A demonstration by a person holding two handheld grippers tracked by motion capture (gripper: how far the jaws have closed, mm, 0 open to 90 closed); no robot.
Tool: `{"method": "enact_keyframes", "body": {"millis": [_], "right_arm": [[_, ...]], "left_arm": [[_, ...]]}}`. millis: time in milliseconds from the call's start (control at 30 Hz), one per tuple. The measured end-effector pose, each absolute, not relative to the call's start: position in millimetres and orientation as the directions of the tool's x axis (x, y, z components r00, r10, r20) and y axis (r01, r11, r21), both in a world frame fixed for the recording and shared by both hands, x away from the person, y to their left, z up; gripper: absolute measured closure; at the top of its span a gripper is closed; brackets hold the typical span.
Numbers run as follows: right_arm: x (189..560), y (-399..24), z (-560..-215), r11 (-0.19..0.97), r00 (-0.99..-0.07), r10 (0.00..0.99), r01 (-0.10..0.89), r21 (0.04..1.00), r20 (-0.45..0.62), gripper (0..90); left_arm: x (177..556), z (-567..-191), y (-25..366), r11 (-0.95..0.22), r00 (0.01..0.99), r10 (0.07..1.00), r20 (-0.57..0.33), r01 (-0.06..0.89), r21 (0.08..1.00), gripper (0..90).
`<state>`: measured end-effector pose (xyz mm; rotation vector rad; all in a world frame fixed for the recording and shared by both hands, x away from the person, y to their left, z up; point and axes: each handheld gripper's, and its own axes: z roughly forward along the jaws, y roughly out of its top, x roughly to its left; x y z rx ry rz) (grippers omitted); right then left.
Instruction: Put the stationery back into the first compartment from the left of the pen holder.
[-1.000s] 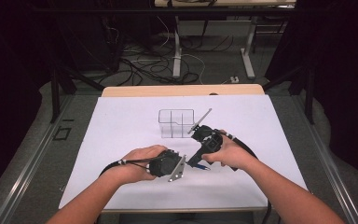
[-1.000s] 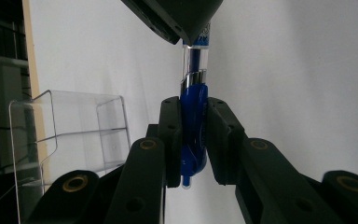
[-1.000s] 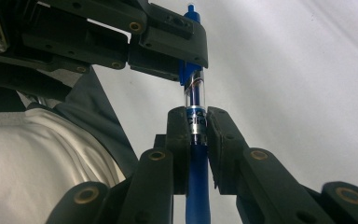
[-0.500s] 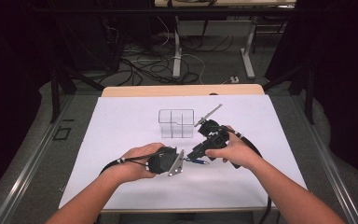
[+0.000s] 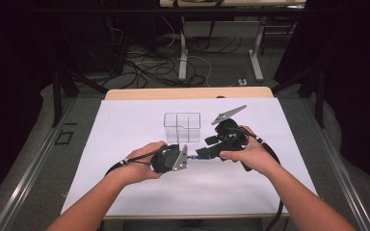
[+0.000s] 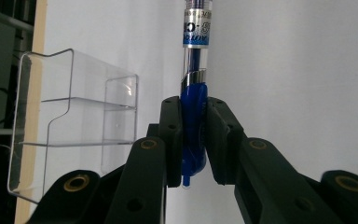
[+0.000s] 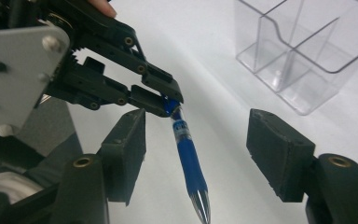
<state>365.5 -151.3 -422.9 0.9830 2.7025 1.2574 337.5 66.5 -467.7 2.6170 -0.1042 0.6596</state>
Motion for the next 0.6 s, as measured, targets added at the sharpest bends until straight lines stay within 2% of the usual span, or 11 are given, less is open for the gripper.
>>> {"method": "enact_keyframes", "body": {"millis": [367,600], "right_arm": [[365,-163,-416,0.401,-0.775,0.595,0.516,0.757,0.214,17.6],[364,-167,-409,0.365,-0.762,0.623,0.484,0.795,0.177,12.9]], "left_arm": [[352,-458,75,-0.873,0.896,0.155,0.416,-0.072,0.482,78.0],[362,-454,79,-0.863,0.899,0.210,0.384,-0.014,0.505,78.1]]}}
